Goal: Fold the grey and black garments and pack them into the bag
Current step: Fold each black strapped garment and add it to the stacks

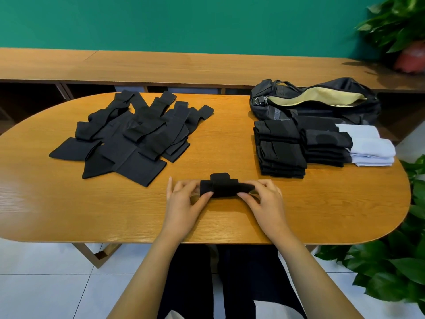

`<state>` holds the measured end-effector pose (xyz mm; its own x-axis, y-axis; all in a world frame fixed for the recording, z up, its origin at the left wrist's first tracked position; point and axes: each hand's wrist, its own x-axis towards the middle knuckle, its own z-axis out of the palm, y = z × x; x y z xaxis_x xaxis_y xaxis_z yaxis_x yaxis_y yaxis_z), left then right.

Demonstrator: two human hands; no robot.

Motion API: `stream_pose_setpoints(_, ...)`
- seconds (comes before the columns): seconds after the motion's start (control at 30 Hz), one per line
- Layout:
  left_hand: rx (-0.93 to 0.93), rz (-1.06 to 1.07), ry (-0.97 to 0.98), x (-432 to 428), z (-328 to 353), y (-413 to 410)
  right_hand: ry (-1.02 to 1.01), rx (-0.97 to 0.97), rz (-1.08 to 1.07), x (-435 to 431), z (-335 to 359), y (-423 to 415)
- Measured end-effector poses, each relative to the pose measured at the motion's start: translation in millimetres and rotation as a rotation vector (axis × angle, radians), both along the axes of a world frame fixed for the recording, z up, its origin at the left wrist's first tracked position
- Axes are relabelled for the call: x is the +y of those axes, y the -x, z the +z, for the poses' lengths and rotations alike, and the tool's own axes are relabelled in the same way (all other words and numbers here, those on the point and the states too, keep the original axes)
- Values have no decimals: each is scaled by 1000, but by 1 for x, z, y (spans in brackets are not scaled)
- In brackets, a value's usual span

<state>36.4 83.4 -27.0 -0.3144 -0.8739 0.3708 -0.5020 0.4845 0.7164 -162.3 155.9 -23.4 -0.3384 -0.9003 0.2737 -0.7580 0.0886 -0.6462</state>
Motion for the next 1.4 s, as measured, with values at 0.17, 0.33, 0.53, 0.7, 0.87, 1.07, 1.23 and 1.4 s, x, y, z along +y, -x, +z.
stream_pose_setpoints(0.17, 30, 10, -19, 0, -2, 1, -7, -26, -31, 0, 0, 0)
stream_pose_setpoints(0.33, 17, 26, -41, 1, -1, 1, -6, -65, -5, -2, -5, 1)
stream_pose_setpoints(0.53, -36, 32, 39, 1, 3, 0, 113, 283, 16, 1, 2, -5)
stream_pose_setpoints(0.7, -211, -69, 0, 1, 5, 1, -20, 396, 48, -1, 0, -6)
stream_pose_setpoints(0.87, -201, -19, 41, 3, 5, 1, -22, 302, 106, -2, 4, -8)
stream_pose_setpoints(1.07, -116, 53, -5, 5, 7, 1, 66, 476, 339, 3, 7, -11)
stream_pose_setpoints(1.23, -70, 73, -19, 4, 8, 2, -107, 677, 383, -2, 9, -15)
stream_pose_setpoints(1.4, -41, 100, -36, 3, 5, 1, -4, 732, 160, -10, 41, -7)
